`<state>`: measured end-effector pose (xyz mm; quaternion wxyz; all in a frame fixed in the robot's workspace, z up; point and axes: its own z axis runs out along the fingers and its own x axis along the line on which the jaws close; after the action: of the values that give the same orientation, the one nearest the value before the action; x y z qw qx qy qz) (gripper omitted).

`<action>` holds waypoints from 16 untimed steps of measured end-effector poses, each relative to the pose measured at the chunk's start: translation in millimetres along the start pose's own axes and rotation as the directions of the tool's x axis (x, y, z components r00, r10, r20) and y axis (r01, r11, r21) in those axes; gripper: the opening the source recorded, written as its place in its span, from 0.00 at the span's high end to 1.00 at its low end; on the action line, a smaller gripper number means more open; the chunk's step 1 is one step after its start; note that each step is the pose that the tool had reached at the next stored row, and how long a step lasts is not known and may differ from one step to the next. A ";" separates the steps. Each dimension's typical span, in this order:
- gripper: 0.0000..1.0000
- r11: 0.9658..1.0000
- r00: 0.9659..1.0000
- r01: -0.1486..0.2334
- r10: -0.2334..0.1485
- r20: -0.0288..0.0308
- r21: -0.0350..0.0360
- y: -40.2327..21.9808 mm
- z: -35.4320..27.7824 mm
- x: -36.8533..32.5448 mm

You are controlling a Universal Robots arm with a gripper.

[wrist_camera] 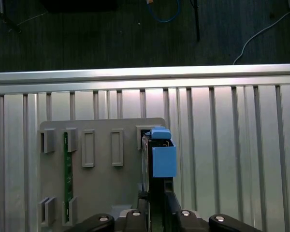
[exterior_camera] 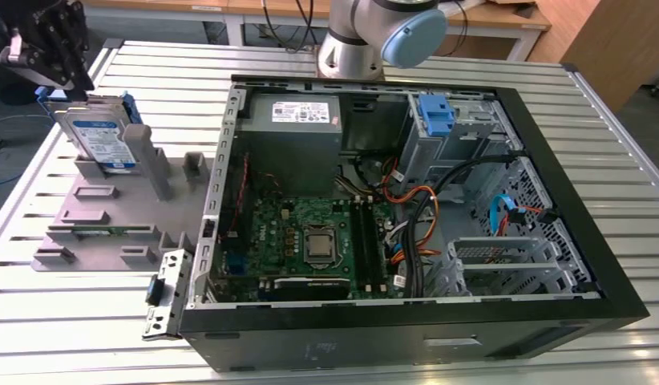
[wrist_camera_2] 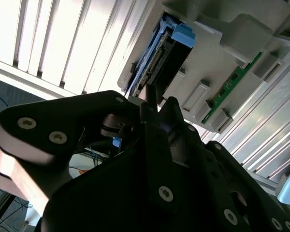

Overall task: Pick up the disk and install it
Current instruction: 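Pick up the disk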

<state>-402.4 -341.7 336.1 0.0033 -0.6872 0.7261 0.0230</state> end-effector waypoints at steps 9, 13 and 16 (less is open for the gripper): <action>0.42 1.000 1.000 0.000 0.000 0.000 0.000 0.0 0.1 0.0; 0.35 1.000 1.000 0.000 0.000 0.000 0.000 0.0 0.2 0.0; 0.35 1.000 1.000 0.001 -0.001 0.000 0.000 -0.1 1.6 0.1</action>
<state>-402.4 -341.7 334.5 0.0036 -0.6876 0.7257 0.0230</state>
